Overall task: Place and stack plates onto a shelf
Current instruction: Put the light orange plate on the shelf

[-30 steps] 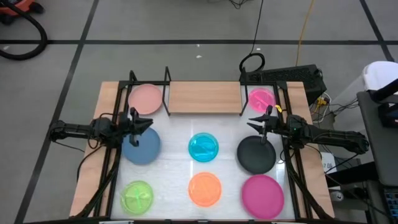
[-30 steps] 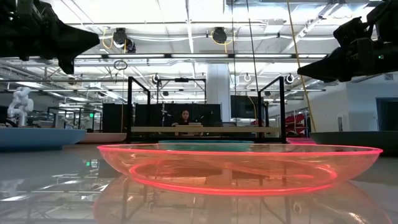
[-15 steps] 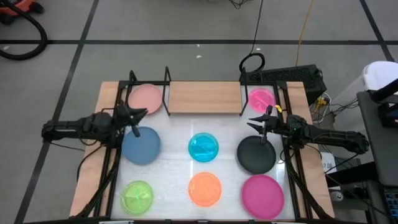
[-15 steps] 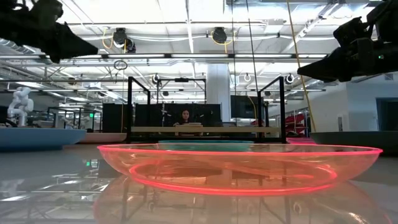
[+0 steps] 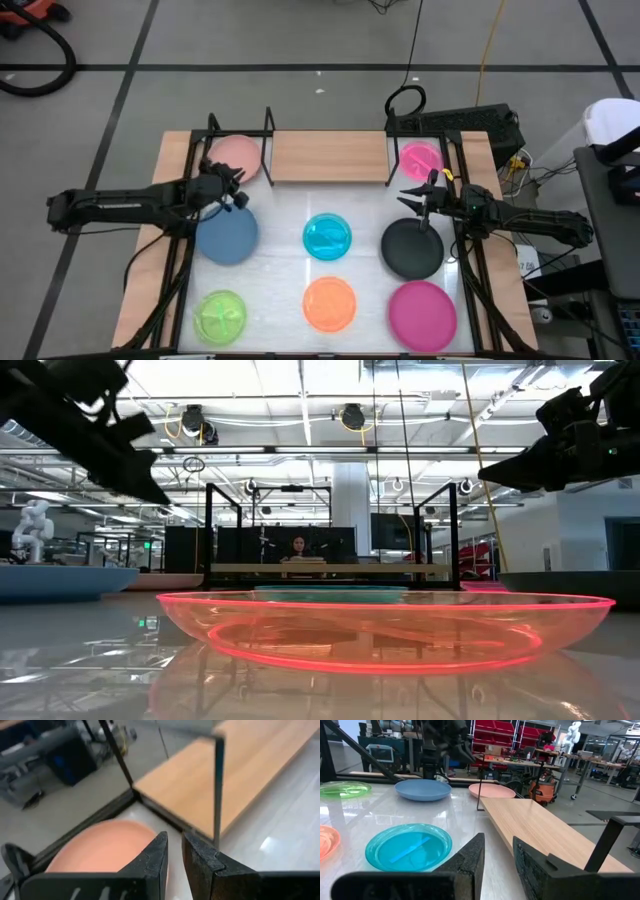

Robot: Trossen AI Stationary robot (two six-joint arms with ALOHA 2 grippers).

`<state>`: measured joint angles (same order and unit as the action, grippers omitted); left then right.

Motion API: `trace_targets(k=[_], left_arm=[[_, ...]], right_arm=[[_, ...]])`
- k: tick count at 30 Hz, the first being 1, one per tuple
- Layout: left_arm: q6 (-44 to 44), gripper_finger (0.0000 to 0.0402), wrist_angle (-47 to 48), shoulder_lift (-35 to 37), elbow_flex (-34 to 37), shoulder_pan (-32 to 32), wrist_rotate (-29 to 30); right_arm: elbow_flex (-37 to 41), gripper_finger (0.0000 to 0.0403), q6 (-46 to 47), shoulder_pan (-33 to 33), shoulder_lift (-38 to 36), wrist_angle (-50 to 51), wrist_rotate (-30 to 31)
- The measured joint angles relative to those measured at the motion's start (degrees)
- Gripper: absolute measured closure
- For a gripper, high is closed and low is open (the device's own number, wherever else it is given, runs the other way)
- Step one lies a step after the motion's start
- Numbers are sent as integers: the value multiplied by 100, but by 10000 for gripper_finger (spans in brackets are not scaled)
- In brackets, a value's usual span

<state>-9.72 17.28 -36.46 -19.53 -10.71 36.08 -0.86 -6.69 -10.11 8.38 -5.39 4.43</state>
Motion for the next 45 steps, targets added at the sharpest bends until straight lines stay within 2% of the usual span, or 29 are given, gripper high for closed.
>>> trace_targets(k=[7,9,18,23,28,31,36,39,45], left_arm=[[-348,337,134,-827,2,-735,-858],[-356,326,131,-1072,2,-898,-1065],[-94,184,-110,-1809,2,-1410,-1165],[-97,149,-107,-2211,2,-1538,-1163],[-108,147,-130,-2718,2,-1553,-1161],[-156,147,-183,-2957,2,-1556,-950],[20,149,-465,-3201,2,-1786,-838],[80,173,-502,-3324,-6,-2018,-997],[57,263,-547,-3387,-14,-2206,-1498]], right_arm=[[2,319,1,0,0,2,0],[0,319,2,0,0,0,0],[1,319,1,1,0,0,0],[2,319,1,0,0,0,0],[2,319,-1,2,0,1,0],[1,319,2,2,0,0,0],[0,319,2,0,0,0,0],[0,319,2,1,0,0,0],[0,319,0,0,0,0,0]])
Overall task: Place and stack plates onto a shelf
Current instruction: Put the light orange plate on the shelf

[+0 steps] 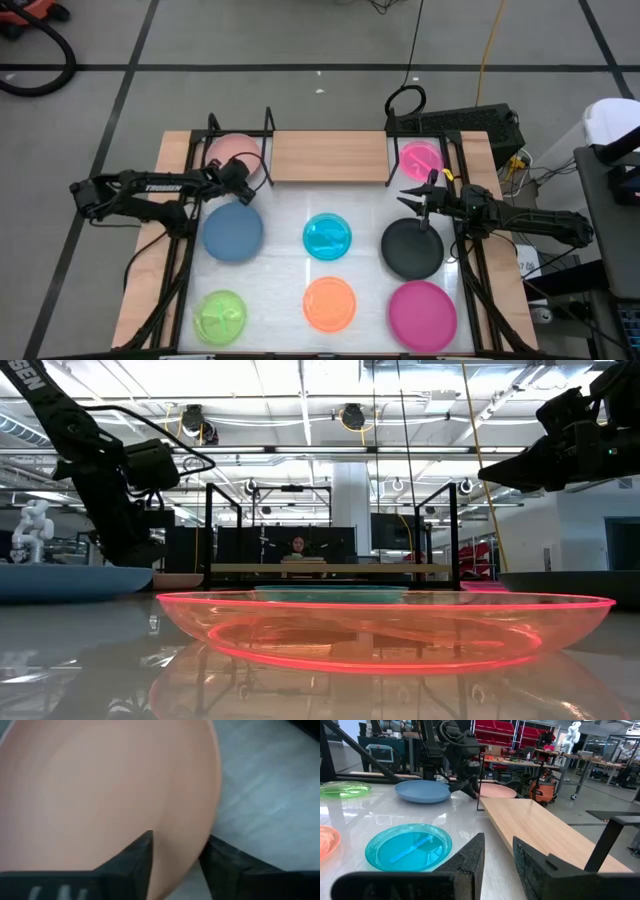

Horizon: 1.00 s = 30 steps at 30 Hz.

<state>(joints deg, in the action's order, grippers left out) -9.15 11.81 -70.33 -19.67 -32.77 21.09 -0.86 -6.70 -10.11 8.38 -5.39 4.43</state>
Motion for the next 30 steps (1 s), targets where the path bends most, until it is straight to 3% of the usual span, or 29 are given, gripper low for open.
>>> trace_targets(k=[5,9,14,22,30], left_arm=[[68,339,-41,67,7,2,-60],[164,378,-100,73,-24,2,-9],[17,383,467,139,-469,110,35],[-253,390,2133,521,-1904,393,1224],[564,390,2478,860,-3224,662,1745]], right_arm=[[2,319,0,1,0,0,0],[0,319,1,2,0,0,0],[2,319,1,1,-1,0,0],[0,319,1,2,-1,0,0],[1,319,2,2,-1,0,0]])
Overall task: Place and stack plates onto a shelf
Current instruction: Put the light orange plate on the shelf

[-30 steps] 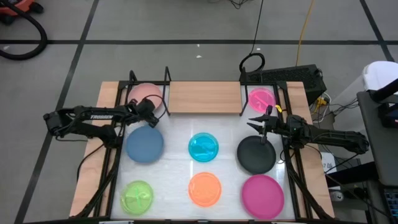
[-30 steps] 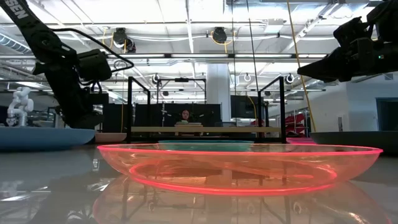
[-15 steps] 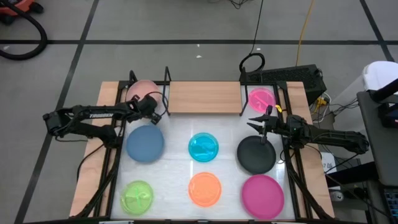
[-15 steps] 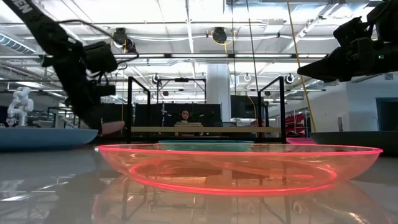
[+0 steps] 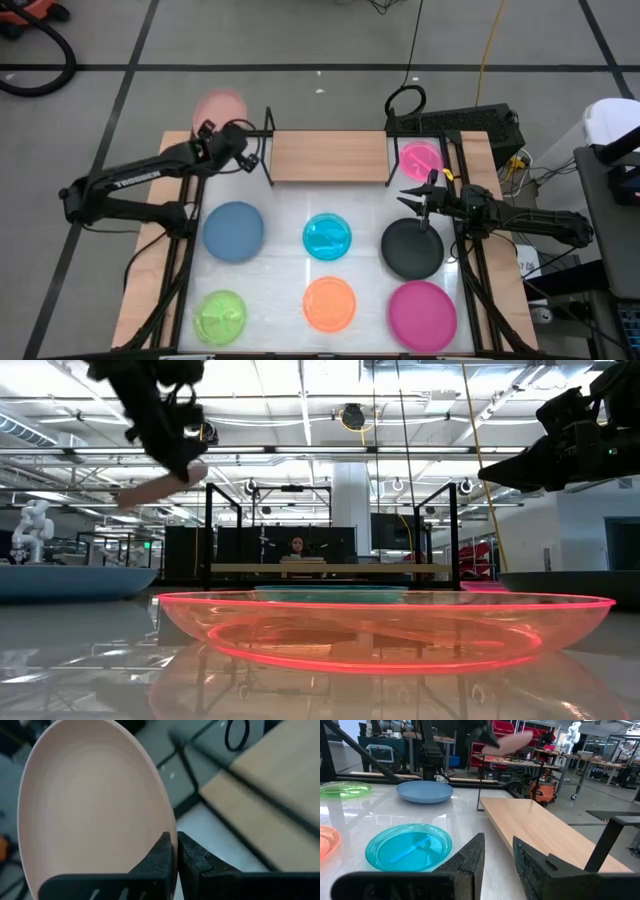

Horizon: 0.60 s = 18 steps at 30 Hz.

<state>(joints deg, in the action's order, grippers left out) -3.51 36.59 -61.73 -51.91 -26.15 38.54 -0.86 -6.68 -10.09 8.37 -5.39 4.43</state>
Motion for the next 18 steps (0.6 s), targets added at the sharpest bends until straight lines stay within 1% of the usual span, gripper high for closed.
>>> trace_targets(k=[2,5,8,13,18], left_arm=[[453,390,-52,-44,-355,146,52],[1206,390,-467,-170,-902,461,45],[1778,390,-687,-482,-1429,795,-184],[2358,390,-676,-1356,-2130,1177,-601],[2600,390,-624,-2302,-2279,1242,-1006]], right_arm=[[1,319,-2,-2,-1,0,0],[0,319,0,-2,0,0,0],[0,319,-1,-1,1,0,0],[-1,319,0,-1,1,0,0],[0,319,-1,-1,0,-2,0]])
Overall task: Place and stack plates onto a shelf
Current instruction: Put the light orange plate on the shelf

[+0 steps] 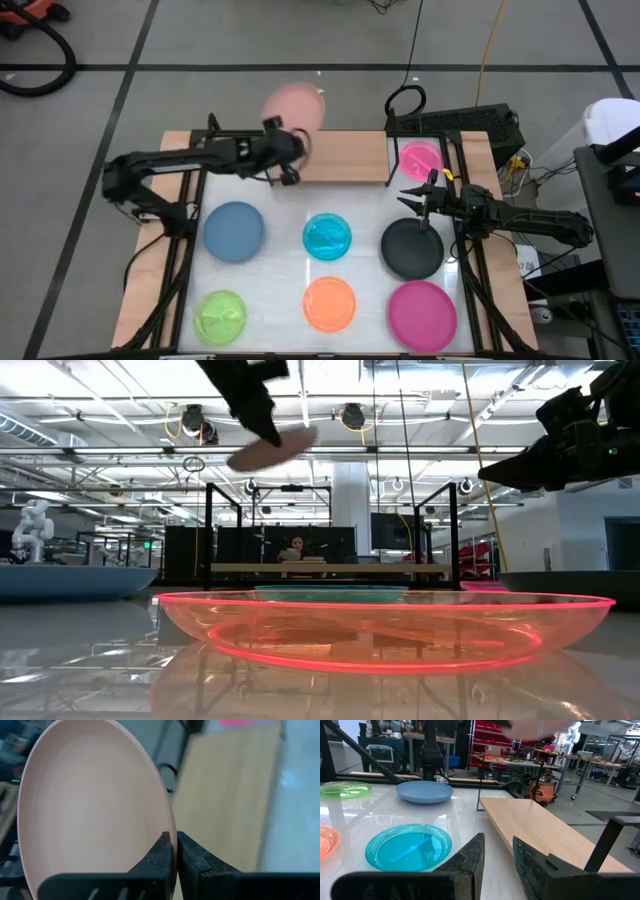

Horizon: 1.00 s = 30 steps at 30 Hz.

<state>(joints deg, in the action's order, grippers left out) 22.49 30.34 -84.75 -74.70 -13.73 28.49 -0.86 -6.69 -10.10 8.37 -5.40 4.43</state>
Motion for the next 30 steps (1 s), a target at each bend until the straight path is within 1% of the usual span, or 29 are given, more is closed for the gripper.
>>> trace_targets(k=[4,9,12,16,25,28,30], left_arm=[[63,390,-13,-710,0,-27,-15],[364,390,-52,-1366,0,-27,-16],[426,390,-34,-1663,0,-85,-221],[206,390,-23,-1882,-2,-172,-754],[-373,390,580,-1978,-4,-180,-975],[-501,390,593,-1978,-4,-179,-1054],[-532,376,584,-1978,-4,-180,-1053]], right_arm=[[2,319,1,1,1,2,0],[0,319,1,1,0,1,0],[2,319,1,1,0,2,0],[1,319,0,0,0,2,0],[1,319,1,1,0,2,0],[0,319,-1,-1,2,2,0],[0,319,1,-1,0,2,0]])
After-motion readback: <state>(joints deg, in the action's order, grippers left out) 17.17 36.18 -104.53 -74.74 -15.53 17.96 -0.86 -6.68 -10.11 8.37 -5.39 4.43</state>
